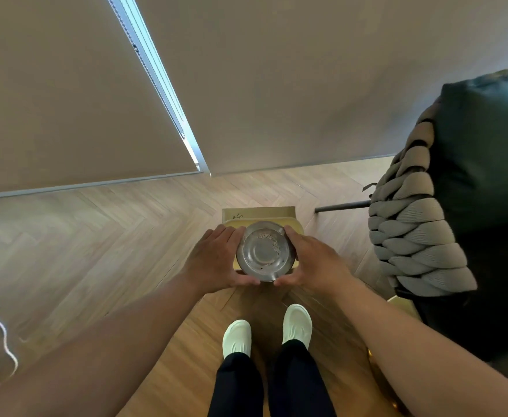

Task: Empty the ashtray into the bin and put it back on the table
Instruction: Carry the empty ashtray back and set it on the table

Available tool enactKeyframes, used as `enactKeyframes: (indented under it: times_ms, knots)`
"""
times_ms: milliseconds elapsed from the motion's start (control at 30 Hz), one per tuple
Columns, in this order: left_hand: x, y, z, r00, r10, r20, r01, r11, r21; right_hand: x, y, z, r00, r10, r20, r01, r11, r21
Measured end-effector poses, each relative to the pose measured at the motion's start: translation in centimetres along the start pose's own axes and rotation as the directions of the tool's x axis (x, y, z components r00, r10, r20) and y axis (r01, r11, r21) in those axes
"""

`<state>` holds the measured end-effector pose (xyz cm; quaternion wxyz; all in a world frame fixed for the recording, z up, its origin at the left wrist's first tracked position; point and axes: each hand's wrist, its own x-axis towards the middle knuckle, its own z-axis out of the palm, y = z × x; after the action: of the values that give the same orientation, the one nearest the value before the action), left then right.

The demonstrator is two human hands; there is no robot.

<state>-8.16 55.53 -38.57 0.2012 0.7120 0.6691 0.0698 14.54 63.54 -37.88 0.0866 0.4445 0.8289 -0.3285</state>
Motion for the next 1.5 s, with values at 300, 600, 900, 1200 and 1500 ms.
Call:
enactKeyframes:
  times_ms: [300,600,900,1200,1500]
  knots:
    - [-4.0,4.5,-11.1,0.999,0.006,-0.038,-0.006,1.000,0.000,-7.2,-7.4,-8.4,0.999,-0.008,-0.050,0.010,1.000,0.023]
    - [-9.8,8.8,-19.1,0.993,0.081,-0.080,-0.077,0.996,0.051,-15.3,-13.1,-13.1,0.985,-0.054,-0.165,0.047,0.998,-0.046]
    - [-14.0,10.0,-18.5,0.977,0.207,-0.058,-0.205,0.978,0.044,-21.6,-14.8,-9.7,0.979,0.026,-0.203,-0.020,0.999,0.029]
    - [-12.2,15.1,-17.3,0.900,0.427,0.085,-0.433,0.898,0.078,-28.5,-12.4,-6.7,0.897,0.253,-0.362,-0.201,0.964,0.175]
    - [-12.0,23.8,-13.7,0.750,0.629,0.204,-0.654,0.751,0.088,-38.5,-10.4,-2.6,0.714,0.510,-0.480,-0.390,0.858,0.333]
